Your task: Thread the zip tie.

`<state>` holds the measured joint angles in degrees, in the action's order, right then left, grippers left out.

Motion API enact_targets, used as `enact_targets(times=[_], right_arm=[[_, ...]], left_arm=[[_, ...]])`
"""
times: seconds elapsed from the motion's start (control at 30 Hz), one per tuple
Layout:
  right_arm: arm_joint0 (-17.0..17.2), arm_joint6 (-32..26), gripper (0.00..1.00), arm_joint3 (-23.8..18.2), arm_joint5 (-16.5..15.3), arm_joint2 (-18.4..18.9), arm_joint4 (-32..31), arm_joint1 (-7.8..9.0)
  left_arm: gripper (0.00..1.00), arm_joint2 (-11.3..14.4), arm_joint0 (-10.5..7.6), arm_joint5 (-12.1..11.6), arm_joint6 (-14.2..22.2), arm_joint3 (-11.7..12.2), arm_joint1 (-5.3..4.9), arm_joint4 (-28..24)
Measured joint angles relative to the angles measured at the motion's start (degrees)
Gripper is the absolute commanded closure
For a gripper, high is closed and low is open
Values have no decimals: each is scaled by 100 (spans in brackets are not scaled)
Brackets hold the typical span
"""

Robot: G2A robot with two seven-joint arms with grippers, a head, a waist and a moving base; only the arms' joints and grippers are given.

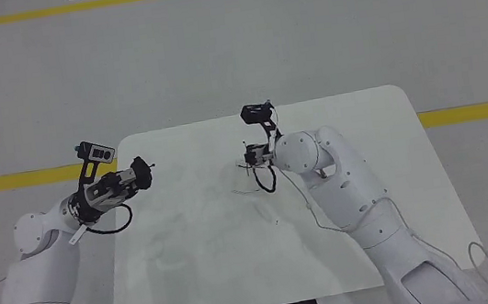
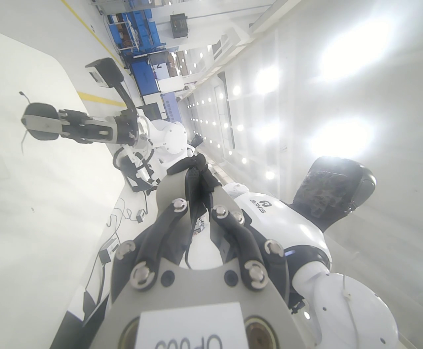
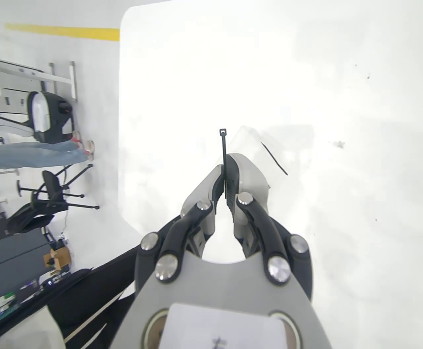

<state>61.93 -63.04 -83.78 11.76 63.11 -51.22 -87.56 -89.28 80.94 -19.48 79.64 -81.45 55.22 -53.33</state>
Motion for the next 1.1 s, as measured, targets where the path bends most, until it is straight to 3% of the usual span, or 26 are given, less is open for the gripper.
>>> enact_targets(times=[0.37,0.5,0.7,0.9,1.1], right_arm=[[134,164,100,-13,-56,96,175,11],[457,728,100,-154,-765,529,847,93],[453,983,100,-197,-1835,960,1627,190],[364,1254,100,-27,-2642,1141,2397,245],[324,1394,100,64,-2777,1183,2547,256]], left_arm=[[100,0,0,0,0,0,0,0],[100,0,0,0,0,0,0,0],[100,0,0,0,0,0,0,0],[100,0,0,0,0,0,0,0],[100,0,0,0,0,0,0,0]])
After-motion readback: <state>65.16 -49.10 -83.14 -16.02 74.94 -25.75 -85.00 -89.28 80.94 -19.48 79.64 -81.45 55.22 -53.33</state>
